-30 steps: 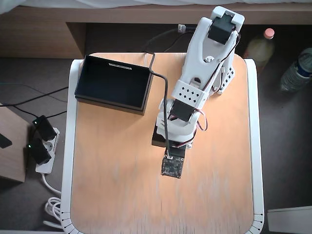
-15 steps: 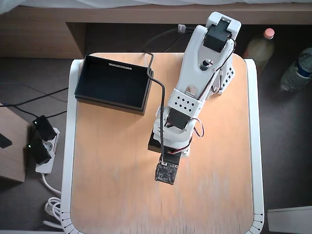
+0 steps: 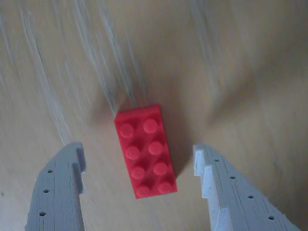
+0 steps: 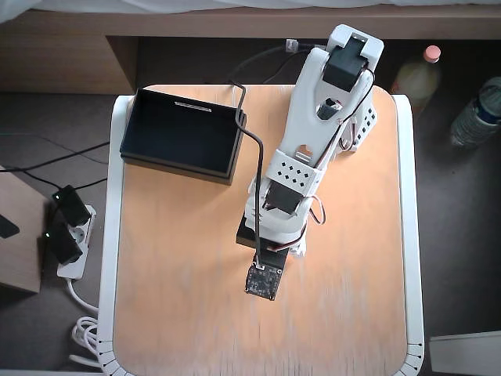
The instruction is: Grasp a lego block and put it in the bin.
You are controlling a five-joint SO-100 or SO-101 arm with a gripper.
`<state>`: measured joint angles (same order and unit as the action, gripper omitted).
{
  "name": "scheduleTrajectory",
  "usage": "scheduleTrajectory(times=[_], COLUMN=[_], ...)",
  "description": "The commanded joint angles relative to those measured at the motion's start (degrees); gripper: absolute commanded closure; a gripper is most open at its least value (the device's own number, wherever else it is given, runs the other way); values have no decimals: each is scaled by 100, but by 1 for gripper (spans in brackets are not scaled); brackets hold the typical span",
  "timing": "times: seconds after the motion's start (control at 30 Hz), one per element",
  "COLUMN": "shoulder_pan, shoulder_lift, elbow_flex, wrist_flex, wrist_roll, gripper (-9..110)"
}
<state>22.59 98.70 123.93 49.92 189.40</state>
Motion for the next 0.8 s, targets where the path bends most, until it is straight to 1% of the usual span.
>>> scheduleTrajectory(times=[0.0, 0.23, 0.37, 0.77], shoulder_pan=[-35, -35, -35, 149], shoulder_lift=[9, -44, -44, -35], elbow_flex=[-729, -729, -721, -677], wrist_flex=[-132, -132, -132, -114], wrist_roll=[-18, -53, -88, 0], gripper=[79, 80, 86, 100])
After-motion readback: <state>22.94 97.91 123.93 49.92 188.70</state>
